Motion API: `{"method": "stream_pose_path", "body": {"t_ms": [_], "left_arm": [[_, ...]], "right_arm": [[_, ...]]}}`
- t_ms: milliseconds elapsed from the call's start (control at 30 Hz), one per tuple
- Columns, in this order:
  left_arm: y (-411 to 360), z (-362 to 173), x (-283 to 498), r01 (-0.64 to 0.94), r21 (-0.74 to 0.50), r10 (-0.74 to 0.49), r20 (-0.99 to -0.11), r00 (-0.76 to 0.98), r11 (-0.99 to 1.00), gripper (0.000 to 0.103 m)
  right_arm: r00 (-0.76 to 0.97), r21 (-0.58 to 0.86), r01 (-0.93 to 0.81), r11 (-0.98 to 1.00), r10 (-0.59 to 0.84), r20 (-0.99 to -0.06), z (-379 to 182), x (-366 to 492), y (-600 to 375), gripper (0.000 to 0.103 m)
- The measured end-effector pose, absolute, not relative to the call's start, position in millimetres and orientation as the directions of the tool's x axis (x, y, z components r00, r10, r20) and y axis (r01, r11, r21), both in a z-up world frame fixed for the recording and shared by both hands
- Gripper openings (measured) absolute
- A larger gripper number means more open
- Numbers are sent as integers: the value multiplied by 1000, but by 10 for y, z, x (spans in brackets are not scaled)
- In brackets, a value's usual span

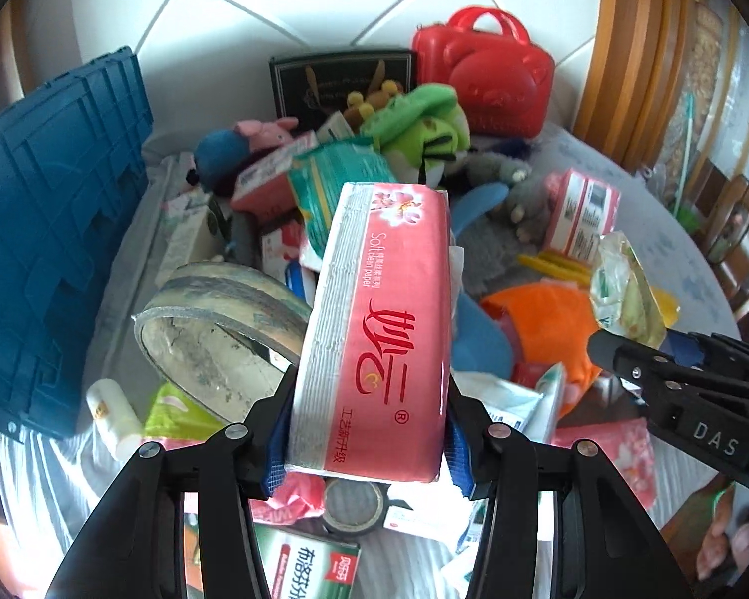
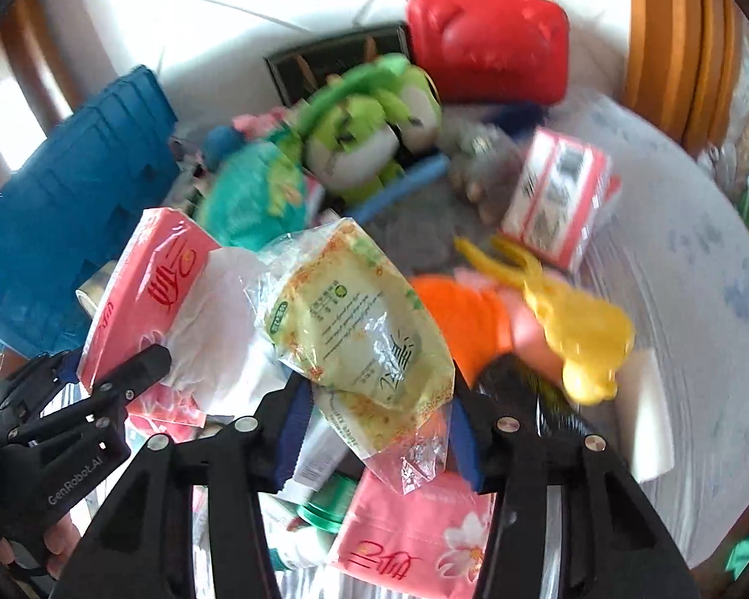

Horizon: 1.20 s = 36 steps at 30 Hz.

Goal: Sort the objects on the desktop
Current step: 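Close the left gripper on the pink tissue pack while the right gripper closes on the clear bag, then lift and carry the tissue pack in the left gripper while the right carries the bag to the blue crate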

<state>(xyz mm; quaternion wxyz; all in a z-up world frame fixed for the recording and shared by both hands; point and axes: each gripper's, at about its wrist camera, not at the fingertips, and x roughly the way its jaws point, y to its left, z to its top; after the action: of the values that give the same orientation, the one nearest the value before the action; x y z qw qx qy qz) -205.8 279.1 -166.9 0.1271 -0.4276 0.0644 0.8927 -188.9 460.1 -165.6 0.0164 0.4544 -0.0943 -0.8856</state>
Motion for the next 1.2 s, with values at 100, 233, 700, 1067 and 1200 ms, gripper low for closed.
{"method": "stream_pose_path", "body": {"t_ms": [100,233,700,1067,1200], "left_arm": [[2717,-1485,-2054,-260,-10,180,-749,-638,-966,49],[2610,-1380,-2078,-251,-38,198,-731,-653,-967,52],[2790,-2245,-2243,-261,28,108,-865,-491,-965,60],[3182,-2118,-1985,-322,200,0,-849,-528,-925,49],[3064,-1737,-1977,-286,162,47,-795,-605,-945,48]], "right_arm": [[-613,171,-35,-985,-114,-782,-1498,-1924,4557,49],[-628,169,-16,-986,-121,-768,-1378,-1956,4529,49],[-504,198,-25,-980,-159,-849,-1900,-2022,4589,49],[-461,187,-24,-982,-155,-874,-2057,-2059,4585,49],[-497,184,-13,-983,-153,-854,-1893,-2049,4582,49]]}}
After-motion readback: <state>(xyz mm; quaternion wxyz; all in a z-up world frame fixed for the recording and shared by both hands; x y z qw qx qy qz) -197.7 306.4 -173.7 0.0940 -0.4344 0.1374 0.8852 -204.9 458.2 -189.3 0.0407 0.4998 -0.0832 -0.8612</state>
